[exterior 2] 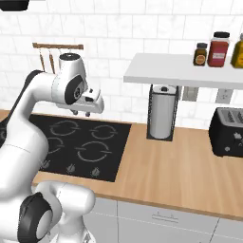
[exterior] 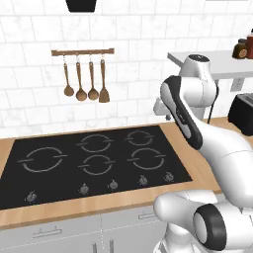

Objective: Take a straw from the drawer in front and place it inside the glass cup on the dining counter.

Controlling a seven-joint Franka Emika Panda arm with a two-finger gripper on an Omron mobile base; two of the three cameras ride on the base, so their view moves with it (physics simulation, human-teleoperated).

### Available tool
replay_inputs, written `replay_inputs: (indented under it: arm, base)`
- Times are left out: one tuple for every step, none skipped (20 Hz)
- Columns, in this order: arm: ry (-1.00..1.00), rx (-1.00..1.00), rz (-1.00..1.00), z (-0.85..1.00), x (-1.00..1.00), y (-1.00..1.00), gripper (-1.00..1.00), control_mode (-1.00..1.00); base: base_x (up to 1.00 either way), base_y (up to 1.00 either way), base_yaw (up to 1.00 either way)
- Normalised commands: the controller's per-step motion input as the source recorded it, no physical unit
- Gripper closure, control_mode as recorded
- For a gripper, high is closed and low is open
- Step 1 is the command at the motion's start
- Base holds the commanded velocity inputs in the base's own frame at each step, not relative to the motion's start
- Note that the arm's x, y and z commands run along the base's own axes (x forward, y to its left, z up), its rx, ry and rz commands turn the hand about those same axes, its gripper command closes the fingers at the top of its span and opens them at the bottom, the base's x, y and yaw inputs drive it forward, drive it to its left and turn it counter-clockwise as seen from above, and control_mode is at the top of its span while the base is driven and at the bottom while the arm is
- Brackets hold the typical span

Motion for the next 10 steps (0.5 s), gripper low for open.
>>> replay_inputs:
  arm:
    - [0.0,0.0,0.0,0.0,0.0,0.0,-1.0,1.0]
    - [0.0,0.0,0.0,0.0,0.0,0.0,-1.0,1.0]
    - [0.0,0.0,0.0,0.0,0.0,0.0,-1.0,1.0]
    - [0.0,0.0,0.0,0.0,0.0,0.0,-1.0,1.0]
    - [0.0,0.0,0.0,0.0,0.0,0.0,-1.0,1.0]
    - [0.0,0.0,0.0,0.0,0.0,0.0,-1.0,1.0]
    - [0.0,0.0,0.0,0.0,0.0,0.0,-1.0,1.0]
    - [0.0,0.0,0.0,0.0,0.0,0.0,-1.0,1.0]
    - [0.0,0.0,0.0,0.0,0.0,0.0,-1.0,1.0]
    - [0.0,0.0,0.0,0.0,0.0,0.0,-1.0,1.0]
  base:
    - [0.0,0.0,0.0]
    - [0.0,0.0,0.0]
    - [0.0,0.0,0.0]
    - [-0.34,0.09,0.0]
    - [-0.41,0.0,0.0]
    - [-0.72,0.0,-0.01]
    - [-0.96,0.0,-0.03]
    - [-1.0,0.0,-0.05]
    - [-1.0,0.0,-0.04]
    - [-1.0,-0.04,-0.02]
